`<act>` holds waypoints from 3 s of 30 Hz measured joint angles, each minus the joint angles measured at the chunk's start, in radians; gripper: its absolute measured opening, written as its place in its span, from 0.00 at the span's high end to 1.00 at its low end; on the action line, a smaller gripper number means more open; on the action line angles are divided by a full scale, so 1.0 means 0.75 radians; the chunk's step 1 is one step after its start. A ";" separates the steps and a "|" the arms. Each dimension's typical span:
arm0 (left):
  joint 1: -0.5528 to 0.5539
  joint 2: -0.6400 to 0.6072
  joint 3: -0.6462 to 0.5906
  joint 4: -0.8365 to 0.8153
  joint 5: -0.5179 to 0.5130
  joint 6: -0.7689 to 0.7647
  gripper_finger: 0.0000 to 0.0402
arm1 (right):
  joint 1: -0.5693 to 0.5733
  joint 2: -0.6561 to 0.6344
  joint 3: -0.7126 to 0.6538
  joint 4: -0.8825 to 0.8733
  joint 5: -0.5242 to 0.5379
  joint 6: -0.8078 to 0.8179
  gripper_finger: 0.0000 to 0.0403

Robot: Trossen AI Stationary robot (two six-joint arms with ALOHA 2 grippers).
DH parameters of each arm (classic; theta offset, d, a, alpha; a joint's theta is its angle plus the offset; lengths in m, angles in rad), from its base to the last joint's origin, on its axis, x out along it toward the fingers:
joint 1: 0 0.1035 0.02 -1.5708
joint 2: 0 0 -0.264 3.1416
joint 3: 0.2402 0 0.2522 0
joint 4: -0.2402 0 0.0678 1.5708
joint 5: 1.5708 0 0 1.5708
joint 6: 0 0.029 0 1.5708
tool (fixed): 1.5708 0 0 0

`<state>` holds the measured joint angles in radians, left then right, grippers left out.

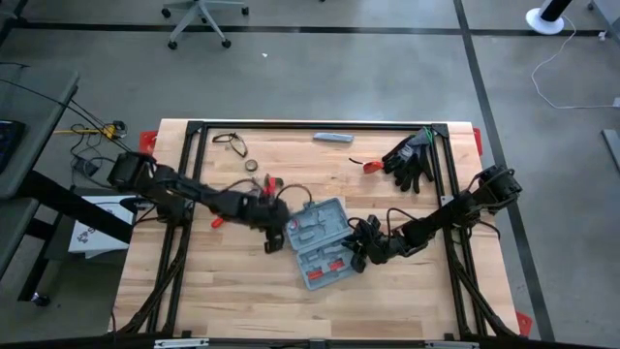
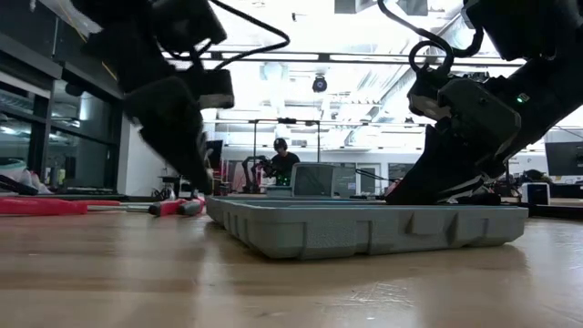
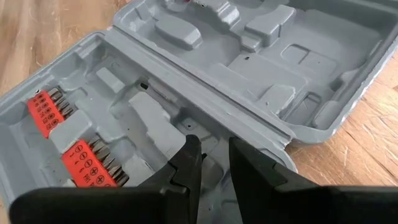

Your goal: Prefit tool cases

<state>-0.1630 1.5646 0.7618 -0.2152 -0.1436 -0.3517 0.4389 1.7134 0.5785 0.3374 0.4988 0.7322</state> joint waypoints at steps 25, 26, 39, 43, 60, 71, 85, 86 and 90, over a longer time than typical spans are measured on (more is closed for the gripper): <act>0.046 0.250 0.058 0.283 -0.107 0.094 1.00 | -0.060 -0.001 -0.001 0.010 -0.076 -0.111 0.81; 0.073 0.244 0.065 0.290 -0.170 0.127 1.00 | -0.071 0.000 -0.001 0.014 -0.075 -0.116 0.81; 0.203 0.204 0.069 0.268 0.223 0.232 1.00 | -0.141 -0.001 0.001 0.011 -0.117 -0.174 0.81; 0.179 0.151 0.069 0.263 0.226 0.263 1.00 | -0.140 -0.001 0.001 0.009 -0.117 -0.175 0.81; -0.027 0.148 0.070 0.426 0.242 0.447 0.80 | -0.141 -0.001 0.001 0.006 -0.107 -0.220 0.81; -0.021 0.190 0.070 0.487 0.210 0.369 0.54 | -0.149 0.002 -0.002 0.029 -0.067 -0.257 0.81; -0.020 0.232 0.132 0.446 0.185 0.334 0.52 | -0.279 0.003 -0.003 0.081 -0.120 -0.358 0.81; -0.020 0.242 0.133 0.443 0.188 0.319 0.52 | -0.282 0.003 -0.003 0.084 -0.120 -0.360 0.81; -0.020 0.316 0.155 0.440 0.214 0.269 0.52 | -0.283 0.003 -0.003 0.086 -0.120 -0.369 0.81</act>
<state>-0.1783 1.8018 0.8777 0.1145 0.0170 -0.1498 0.2264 1.7153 0.5766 0.4019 0.4090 0.4552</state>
